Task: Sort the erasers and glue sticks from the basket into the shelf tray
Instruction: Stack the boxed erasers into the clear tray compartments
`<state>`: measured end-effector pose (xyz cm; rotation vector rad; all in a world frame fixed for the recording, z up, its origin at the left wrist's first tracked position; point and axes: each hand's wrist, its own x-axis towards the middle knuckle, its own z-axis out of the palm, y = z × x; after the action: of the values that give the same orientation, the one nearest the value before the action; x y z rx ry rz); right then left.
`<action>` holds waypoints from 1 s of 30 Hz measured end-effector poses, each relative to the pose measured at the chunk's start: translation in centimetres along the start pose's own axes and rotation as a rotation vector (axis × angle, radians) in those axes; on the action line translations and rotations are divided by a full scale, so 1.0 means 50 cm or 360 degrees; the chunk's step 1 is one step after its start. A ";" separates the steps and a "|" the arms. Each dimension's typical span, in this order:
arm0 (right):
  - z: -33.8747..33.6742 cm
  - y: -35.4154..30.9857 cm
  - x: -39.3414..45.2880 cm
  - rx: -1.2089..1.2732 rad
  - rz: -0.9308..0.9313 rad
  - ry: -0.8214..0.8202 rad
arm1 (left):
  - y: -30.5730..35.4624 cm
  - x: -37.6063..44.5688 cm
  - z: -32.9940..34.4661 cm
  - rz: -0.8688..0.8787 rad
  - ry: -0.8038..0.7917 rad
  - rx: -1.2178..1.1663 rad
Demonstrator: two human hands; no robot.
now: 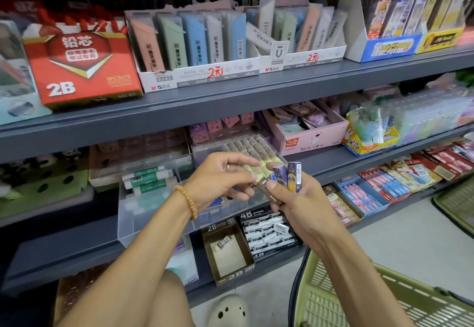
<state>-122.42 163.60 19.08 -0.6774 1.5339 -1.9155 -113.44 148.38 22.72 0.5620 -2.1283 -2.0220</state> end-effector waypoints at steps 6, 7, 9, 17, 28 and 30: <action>0.000 -0.004 0.008 -0.0032 0.0029 0.0114 | 0.014 0.003 -0.009 0.0050 0.0053 0.0168; -0.008 -0.006 0.007 -0.0009 0.0052 0.0177 | 0.018 0.005 -0.018 0.0065 0.0144 0.0217; -0.028 -0.007 0.006 -0.0005 0.0109 0.0286 | 0.025 0.012 -0.038 0.0102 0.0304 0.0432; -0.053 0.005 -0.006 0.0080 0.0290 0.0355 | 0.028 0.037 -0.027 0.0222 0.0216 0.1319; -0.056 0.013 -0.007 -0.0040 0.0306 0.0326 | 0.012 0.096 0.017 0.0324 0.0005 0.1884; -0.058 0.017 -0.006 -0.0047 0.0287 0.0316 | 0.010 0.103 0.019 0.0337 -0.0017 0.1920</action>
<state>-124.14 165.67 17.65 -0.3550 1.6853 -1.8713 -118.61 147.38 22.38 0.3804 -3.0463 -0.4441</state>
